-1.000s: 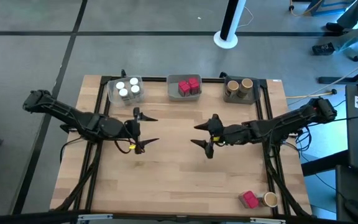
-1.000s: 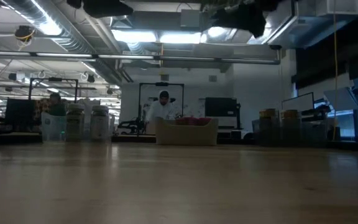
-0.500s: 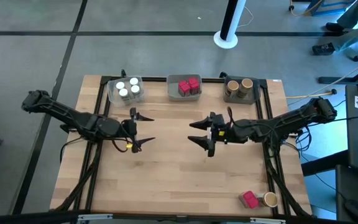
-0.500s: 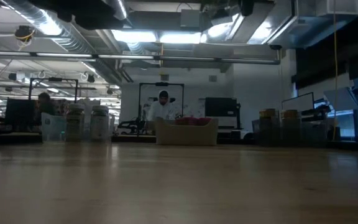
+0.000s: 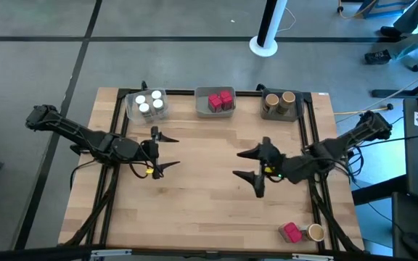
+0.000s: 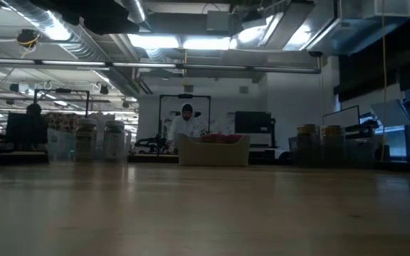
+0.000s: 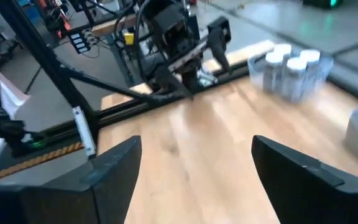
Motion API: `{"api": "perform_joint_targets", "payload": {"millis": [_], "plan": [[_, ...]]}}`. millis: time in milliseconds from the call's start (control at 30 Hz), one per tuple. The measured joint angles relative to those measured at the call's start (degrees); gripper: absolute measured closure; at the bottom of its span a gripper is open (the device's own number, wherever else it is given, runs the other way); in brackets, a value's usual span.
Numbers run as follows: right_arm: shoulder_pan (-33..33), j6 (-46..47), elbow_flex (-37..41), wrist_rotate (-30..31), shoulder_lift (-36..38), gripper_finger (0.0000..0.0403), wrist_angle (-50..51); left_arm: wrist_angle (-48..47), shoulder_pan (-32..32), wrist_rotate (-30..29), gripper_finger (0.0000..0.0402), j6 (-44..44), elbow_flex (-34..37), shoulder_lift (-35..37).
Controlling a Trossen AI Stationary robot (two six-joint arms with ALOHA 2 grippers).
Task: Sort spices by type
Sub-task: Put the red seasoning can into the gray bin
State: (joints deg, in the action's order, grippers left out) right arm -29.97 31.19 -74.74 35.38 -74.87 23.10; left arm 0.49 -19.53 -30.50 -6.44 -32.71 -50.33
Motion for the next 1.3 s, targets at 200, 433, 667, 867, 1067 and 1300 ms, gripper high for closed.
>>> {"api": "perform_joint_targets", "payload": {"millis": [200, 433, 667, 867, 1067, 1300], "plan": [[-4.0, 14.1, -2.1, -3.1, 0.0, 0.0100, 7.8, 0.0, 0.0, 0.0, 0.0055, 0.2, 0.0, 0.0], [-7.6, 32.1, -2.1, -6.0, -0.5, 0.0100, 14.8, 0.1, 0.0, 0.0, 0.0055, -1.6, 0.0, 0.0], [-8.9, 49.1, -2.1, -14.2, -4.7, 0.0100, 25.4, 1.6, 0.1, 0.0, 0.0055, -6.3, 0.0, 0.1], [-8.9, 59.9, -2.0, -28.8, -9.6, 0.0100, 33.9, 3.1, 0.1, 0.0, 0.0055, -8.7, 0.0, 0.1], [-11.7, 66.3, -2.0, -36.8, -13.1, 0.0100, 38.5, 3.6, 0.1, 0.0, 0.0055, -9.1, 0.0, 0.1], [-16.2, 70.0, -2.0, -41.9, -17.2, 0.0100, 38.8, 3.5, 0.1, 0.0, 0.0055, -9.0, 0.0, 0.1]]}}
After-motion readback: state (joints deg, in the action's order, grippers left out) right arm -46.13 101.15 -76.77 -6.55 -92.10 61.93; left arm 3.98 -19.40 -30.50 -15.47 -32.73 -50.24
